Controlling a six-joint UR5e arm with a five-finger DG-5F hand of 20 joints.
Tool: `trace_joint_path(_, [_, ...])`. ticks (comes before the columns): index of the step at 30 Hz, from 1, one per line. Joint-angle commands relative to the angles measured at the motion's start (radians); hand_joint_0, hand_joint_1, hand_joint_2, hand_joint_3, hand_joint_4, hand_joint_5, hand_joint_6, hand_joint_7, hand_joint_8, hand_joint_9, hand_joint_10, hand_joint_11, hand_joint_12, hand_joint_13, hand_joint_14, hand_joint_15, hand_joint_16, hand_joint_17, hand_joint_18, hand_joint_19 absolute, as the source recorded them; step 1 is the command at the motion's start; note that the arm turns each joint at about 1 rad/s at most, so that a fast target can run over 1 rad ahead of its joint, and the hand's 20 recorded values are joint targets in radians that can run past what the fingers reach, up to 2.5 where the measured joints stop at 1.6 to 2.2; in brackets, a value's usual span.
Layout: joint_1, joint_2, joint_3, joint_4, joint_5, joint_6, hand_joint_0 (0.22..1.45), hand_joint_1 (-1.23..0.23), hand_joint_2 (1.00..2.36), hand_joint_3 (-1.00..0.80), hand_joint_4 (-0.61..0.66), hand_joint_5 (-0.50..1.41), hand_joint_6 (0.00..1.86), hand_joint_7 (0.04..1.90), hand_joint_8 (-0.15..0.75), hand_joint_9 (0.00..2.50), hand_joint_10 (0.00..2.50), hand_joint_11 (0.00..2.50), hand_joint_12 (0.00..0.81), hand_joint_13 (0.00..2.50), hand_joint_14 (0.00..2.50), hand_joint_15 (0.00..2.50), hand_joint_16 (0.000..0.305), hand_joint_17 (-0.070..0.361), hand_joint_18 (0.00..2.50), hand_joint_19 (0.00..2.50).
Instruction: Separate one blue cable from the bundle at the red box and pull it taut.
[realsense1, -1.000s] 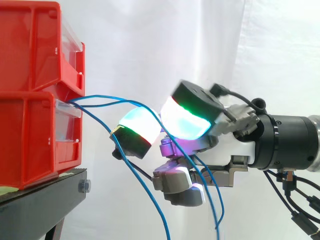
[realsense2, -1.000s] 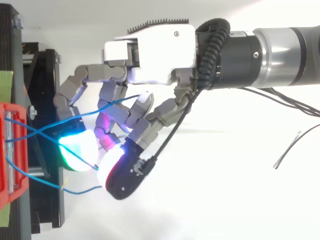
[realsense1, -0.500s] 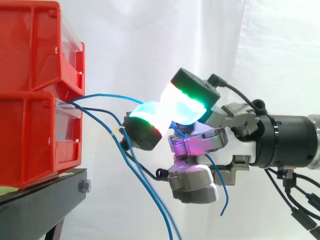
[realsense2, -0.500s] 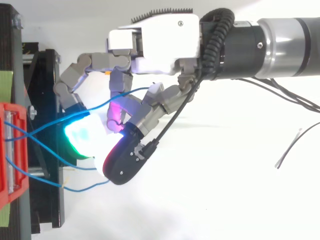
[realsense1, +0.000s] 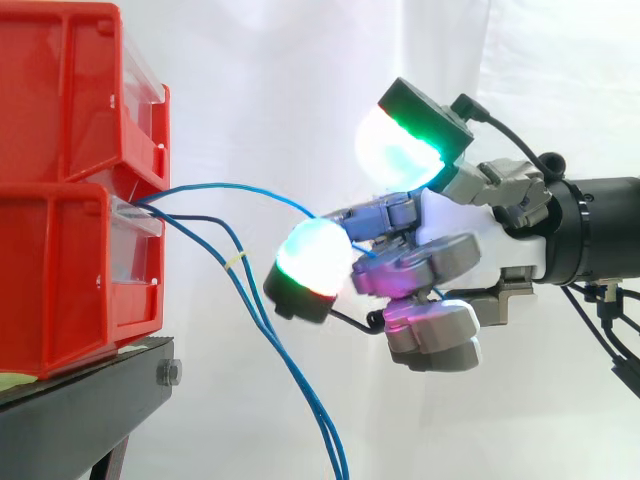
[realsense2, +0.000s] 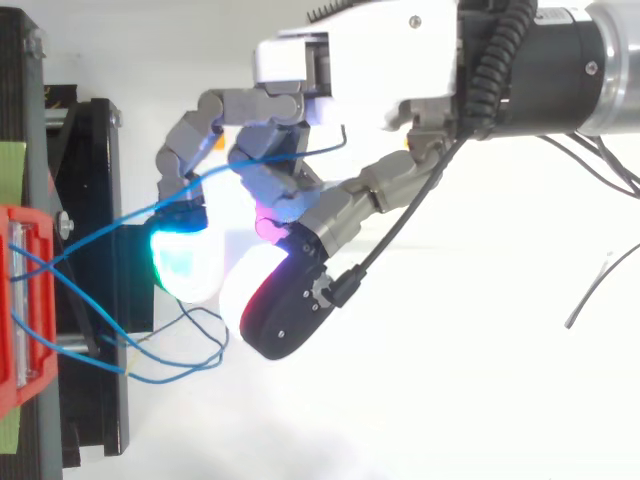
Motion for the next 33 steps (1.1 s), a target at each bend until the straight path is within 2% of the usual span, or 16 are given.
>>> trace_joint_path(1, [0.002, 0.000, -0.005, -0.001, 0.001, -0.009, 0.40, -0.65, 1.00, -0.50, 0.23, -0.25, 0.87, 0.72, 0.394, 0.39, 2.50, 0.94, 0.468, 1.13, 0.70, 1.26, 0.071, 0.159, 1.24, 1.33])
trace_joint_path(2, [0.004, 0.000, -0.009, -0.001, 0.002, -0.009, 0.40, -0.65, 1.00, -0.50, 0.23, -0.25, 0.87, 0.71, 0.401, 0.37, 2.50, 0.97, 0.462, 1.04, 1.25, 1.08, 0.070, 0.156, 1.29, 1.47])
trace_joint_path(3, [0.004, 0.000, -0.009, -0.001, 0.002, -0.009, 0.40, -0.65, 1.00, -0.50, 0.24, -0.26, 0.87, 0.71, 0.399, 0.36, 2.50, 0.96, 0.460, 1.01, 1.39, 1.05, 0.068, 0.154, 1.30, 1.52])
trace_joint_path(4, [0.005, 0.000, -0.026, 0.003, 0.008, -0.009, 0.41, -0.65, 1.00, -0.50, 0.24, -0.26, 0.87, 0.70, 0.400, 0.32, 2.50, 0.98, 0.454, 0.92, 1.97, 0.91, 0.066, 0.147, 1.34, 1.66])
trace_joint_path(5, [0.008, 0.000, -0.042, 0.008, 0.018, -0.006, 0.41, -0.64, 1.00, -0.50, 0.23, -0.26, 0.87, 0.70, 0.398, 0.28, 2.50, 0.95, 0.444, 0.87, 2.32, 0.87, 0.064, 0.144, 1.32, 1.64])
trace_joint_path(7, [0.013, 0.000, -0.055, 0.029, 0.036, -0.001, 0.42, -0.62, 1.00, -0.50, 0.24, -0.26, 0.87, 0.69, 0.402, 0.26, 2.50, 0.99, 0.440, 0.79, 2.50, 0.87, 0.062, 0.140, 1.28, 1.58])
trace_joint_path(10, [0.015, 0.000, -0.055, 0.081, 0.048, 0.014, 0.43, -0.60, 1.00, -0.50, 0.23, -0.25, 0.87, 0.69, 0.396, 0.24, 2.50, 1.03, 0.432, 0.77, 2.50, 0.92, 0.062, 0.140, 1.22, 1.34])
trace_joint_path(12, [0.015, 0.000, -0.055, 0.088, 0.048, 0.019, 0.43, -0.59, 1.00, -0.50, 0.22, -0.25, 0.87, 0.70, 0.399, 0.24, 2.50, 1.05, 0.438, 0.77, 2.50, 0.93, 0.061, 0.138, 1.18, 1.13])
trace_joint_path(13, [0.015, 0.000, -0.054, 0.089, 0.048, 0.020, 0.43, -0.58, 1.00, -0.50, 0.22, -0.25, 0.88, 0.70, 0.395, 0.24, 2.50, 1.08, 0.435, 0.77, 2.50, 0.94, 0.063, 0.141, 1.15, 0.91])
trace_joint_path(17, [0.015, 0.000, -0.055, 0.092, 0.048, 0.028, 0.43, -0.57, 1.00, -0.50, 0.21, -0.25, 0.88, 0.69, 0.393, 0.27, 2.50, 1.23, 0.451, 0.89, 2.50, 1.04, 0.066, 0.148, 1.14, 0.59])
trace_joint_path(19, [0.015, 0.000, -0.055, 0.092, 0.050, 0.033, 0.44, -0.56, 1.00, -0.50, 0.20, -0.25, 0.87, 0.71, 0.396, 0.32, 2.50, 1.28, 0.473, 0.99, 2.50, 1.08, 0.067, 0.151, 1.19, 0.58])
trace_joint_path(23, [0.012, 0.000, -0.055, 0.091, 0.074, 0.040, 0.44, -0.55, 1.00, -0.50, 0.22, -0.25, 0.87, 0.69, 0.406, 0.47, 2.50, 1.56, 0.540, 1.29, 2.50, 1.21, 0.077, 0.173, 1.54, 0.66])
trace_joint_path(26, [0.010, 0.000, -0.055, 0.091, 0.120, 0.051, 0.44, -0.53, 1.00, -0.50, 0.28, -0.25, 0.82, 0.68, 0.440, 0.65, 2.50, 1.78, 0.601, 1.55, 2.50, 1.32, 0.083, 0.187, 1.90, 0.73])
trace_joint_path(27, [0.012, 0.000, -0.055, 0.091, 0.136, 0.056, 0.44, -0.52, 1.00, -0.50, 0.30, -0.24, 0.77, 0.71, 0.449, 0.75, 2.50, 1.91, 0.627, 1.69, 2.50, 1.40, 0.253, 0.190, 2.08, 0.76])
trace_joint_path(31, [0.010, 0.000, -0.055, 0.089, 0.159, 0.060, 0.44, -0.52, 1.00, -0.50, 0.33, -0.22, 0.69, 0.83, 0.483, 0.89, 2.50, 2.12, 0.658, 1.84, 2.50, 1.42, 0.265, 0.199, 2.29, 0.76])
trace_joint_path(33, [0.012, 0.000, -0.055, 0.089, 0.177, 0.056, 0.44, -0.52, 1.00, -0.50, 0.33, -0.21, 0.65, 0.90, 0.473, 0.89, 2.50, 2.00, 0.662, 1.88, 2.50, 1.41, 0.267, 0.200, 2.36, 0.75])
